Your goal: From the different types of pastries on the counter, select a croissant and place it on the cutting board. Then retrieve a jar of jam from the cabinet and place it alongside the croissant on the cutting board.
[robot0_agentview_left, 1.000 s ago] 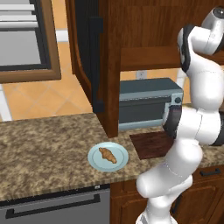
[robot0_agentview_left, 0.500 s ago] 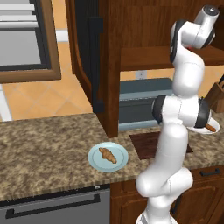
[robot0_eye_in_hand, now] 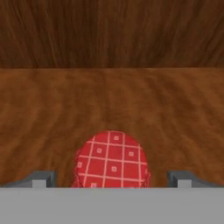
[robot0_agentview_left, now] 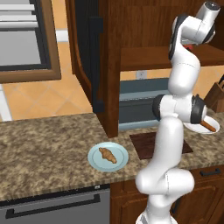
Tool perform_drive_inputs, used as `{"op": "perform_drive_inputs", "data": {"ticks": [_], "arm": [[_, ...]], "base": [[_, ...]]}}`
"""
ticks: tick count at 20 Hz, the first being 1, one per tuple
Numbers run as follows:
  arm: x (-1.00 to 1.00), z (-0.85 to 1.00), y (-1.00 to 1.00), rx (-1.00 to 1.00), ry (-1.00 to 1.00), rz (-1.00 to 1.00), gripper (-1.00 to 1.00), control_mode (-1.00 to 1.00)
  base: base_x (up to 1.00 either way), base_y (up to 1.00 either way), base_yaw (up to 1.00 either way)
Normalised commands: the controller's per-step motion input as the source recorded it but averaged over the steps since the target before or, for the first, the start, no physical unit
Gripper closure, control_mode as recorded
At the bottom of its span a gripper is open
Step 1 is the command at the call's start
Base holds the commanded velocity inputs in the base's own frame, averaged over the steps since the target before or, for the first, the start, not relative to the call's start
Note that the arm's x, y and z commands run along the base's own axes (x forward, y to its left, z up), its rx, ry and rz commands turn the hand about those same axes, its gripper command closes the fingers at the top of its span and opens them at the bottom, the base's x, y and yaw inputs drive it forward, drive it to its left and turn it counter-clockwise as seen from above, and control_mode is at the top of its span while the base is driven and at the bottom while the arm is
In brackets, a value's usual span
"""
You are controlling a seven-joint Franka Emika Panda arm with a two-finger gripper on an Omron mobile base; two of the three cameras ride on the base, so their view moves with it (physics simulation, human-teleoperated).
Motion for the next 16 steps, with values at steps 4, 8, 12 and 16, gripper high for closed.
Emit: {"op": "perform_drive_inputs", "data": {"ticks": [4, 8, 12, 16], "arm": [[0.09, -0.06, 0.0, 0.0, 0.0, 0.0, -1.0, -1.0], [0.0, -0.08, 0.0, 0.0, 0.03, 0.0, -1.0, -1.0], [0.0, -0.24, 0.0, 0.0, 0.11, 0.0, 1.0, -1.0], [0.0, 0.0, 0.0, -0.01, 0.0, 0.0, 1.0, -1.0]], "base": [[0.0, 0.0, 0.0], [0.0, 0.0, 0.0], [0.0, 0.0, 0.0], [0.0, 0.0, 0.0]]}}
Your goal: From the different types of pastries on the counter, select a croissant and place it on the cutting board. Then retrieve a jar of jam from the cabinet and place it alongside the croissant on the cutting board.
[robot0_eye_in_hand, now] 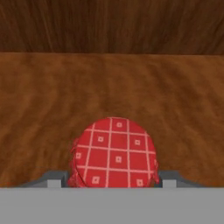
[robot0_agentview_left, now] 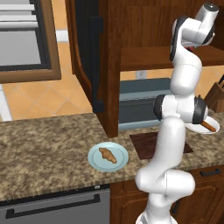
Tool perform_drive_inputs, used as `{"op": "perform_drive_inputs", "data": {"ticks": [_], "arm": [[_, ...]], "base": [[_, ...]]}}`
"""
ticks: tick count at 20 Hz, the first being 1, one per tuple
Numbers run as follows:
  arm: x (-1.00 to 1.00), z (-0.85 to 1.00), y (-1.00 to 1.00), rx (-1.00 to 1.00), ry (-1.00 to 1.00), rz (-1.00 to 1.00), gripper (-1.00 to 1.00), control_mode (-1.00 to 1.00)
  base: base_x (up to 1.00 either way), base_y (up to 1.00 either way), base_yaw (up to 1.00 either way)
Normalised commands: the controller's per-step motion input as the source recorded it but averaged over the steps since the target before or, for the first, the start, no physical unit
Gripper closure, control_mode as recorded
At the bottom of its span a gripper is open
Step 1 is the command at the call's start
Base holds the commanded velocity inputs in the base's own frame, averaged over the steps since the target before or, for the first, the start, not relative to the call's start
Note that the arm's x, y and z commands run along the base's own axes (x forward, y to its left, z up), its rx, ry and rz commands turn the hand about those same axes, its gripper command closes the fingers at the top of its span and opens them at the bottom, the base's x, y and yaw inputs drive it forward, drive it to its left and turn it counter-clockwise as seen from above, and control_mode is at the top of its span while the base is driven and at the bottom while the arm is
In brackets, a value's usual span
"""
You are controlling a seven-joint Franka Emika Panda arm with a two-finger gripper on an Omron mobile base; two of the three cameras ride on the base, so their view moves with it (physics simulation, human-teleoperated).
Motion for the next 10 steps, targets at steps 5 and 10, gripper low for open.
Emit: {"op": "perform_drive_inputs", "data": {"ticks": [5, 10], "arm": [[-0.08, 0.24, -0.01, 0.09, 0.1, 0.04, 1.0, -1.0], [-0.4, -0.01, 0.12, 0.11, 0.0, -0.02, 1.0, -1.0]], "base": [[0.0, 0.0, 0.0], [0.0, 0.0, 0.0]]}}
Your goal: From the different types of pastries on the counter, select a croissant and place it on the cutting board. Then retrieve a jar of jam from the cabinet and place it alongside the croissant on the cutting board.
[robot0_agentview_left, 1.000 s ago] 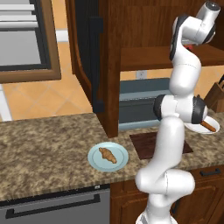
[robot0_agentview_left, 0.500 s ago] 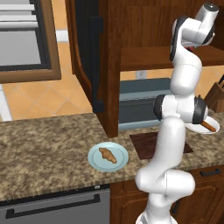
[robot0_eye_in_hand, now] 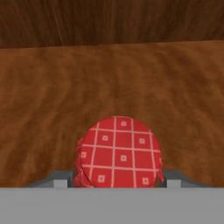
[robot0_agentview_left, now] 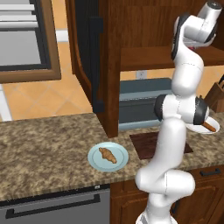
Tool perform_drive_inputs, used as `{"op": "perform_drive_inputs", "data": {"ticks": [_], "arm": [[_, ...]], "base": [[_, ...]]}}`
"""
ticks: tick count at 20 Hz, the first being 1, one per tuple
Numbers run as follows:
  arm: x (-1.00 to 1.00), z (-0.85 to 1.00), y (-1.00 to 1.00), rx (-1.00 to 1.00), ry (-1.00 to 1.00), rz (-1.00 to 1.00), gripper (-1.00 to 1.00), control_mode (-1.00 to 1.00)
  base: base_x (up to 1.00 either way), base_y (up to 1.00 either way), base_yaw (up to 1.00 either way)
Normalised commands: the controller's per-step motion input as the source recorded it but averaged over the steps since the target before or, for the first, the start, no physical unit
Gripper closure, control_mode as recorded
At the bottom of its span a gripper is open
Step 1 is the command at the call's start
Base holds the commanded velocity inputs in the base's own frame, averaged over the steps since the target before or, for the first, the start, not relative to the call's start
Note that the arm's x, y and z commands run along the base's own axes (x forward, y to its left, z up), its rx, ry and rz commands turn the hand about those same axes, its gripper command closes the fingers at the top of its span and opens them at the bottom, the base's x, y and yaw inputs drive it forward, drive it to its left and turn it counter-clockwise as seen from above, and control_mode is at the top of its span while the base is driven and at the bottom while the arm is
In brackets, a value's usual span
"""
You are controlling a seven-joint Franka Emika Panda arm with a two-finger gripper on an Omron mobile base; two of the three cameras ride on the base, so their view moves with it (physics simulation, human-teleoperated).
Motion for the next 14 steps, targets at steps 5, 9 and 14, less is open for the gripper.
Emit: {"op": "perform_drive_inputs", "data": {"ticks": [5, 9, 14], "arm": [[-0.19, 0.61, 0.12, 0.25, 0.01, 0.01, 1.0, -1.0], [-0.63, -0.65, 0.54, -0.07, -0.03, 0.0, 1.0, -1.0], [-1.0, -1.0, 0.95, -0.14, -0.17, 0.0, 1.0, -1.0]], "base": [[0.0, 0.0, 0.0], [0.0, 0.0, 0.0], [0.0, 0.0, 0.0]]}}
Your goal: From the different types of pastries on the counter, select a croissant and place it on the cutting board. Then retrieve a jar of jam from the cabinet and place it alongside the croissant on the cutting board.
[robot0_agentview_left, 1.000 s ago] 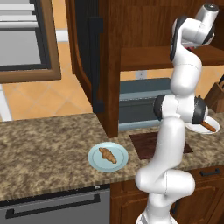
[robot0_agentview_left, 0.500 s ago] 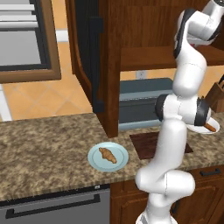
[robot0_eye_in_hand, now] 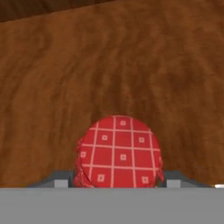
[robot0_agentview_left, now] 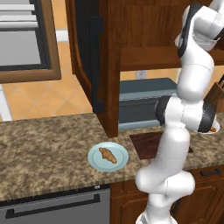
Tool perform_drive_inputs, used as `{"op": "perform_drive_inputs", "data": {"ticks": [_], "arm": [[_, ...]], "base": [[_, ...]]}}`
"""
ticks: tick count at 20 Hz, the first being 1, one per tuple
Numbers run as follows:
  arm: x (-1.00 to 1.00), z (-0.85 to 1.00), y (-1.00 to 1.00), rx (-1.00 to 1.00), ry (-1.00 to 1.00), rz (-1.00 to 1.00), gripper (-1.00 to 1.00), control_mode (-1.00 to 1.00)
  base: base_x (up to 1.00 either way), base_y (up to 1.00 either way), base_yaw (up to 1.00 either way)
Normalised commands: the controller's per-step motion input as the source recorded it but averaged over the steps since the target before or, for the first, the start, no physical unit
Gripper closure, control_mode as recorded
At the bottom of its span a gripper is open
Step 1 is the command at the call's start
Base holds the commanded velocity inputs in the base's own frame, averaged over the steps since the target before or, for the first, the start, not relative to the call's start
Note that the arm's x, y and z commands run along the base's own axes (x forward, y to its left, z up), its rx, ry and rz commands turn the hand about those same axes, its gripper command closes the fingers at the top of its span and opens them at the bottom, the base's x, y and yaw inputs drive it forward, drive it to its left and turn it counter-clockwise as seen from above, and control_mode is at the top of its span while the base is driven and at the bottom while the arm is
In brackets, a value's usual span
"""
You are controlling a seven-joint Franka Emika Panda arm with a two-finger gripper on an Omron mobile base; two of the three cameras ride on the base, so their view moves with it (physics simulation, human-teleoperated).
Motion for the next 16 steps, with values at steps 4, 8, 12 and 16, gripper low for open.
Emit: {"op": "perform_drive_inputs", "data": {"ticks": [4, 8, 12, 16], "arm": [[-1.0, -0.79, 0.59, -0.01, -0.26, 0.0, 1.0, -1.0], [-0.52, -0.38, 0.29, 0.09, -0.1, 0.0, 1.0, -1.0], [-1.0, -0.99, 0.84, -0.09, -0.34, 0.0, 1.0, -1.0], [-0.78, -0.71, 0.63, -0.08, -0.19, 0.01, 1.0, -1.0]], "base": [[0.0, 0.0, 0.0], [0.0, 0.0, 0.0], [0.0, 0.0, 0.0], [0.0, 0.0, 0.0]]}}
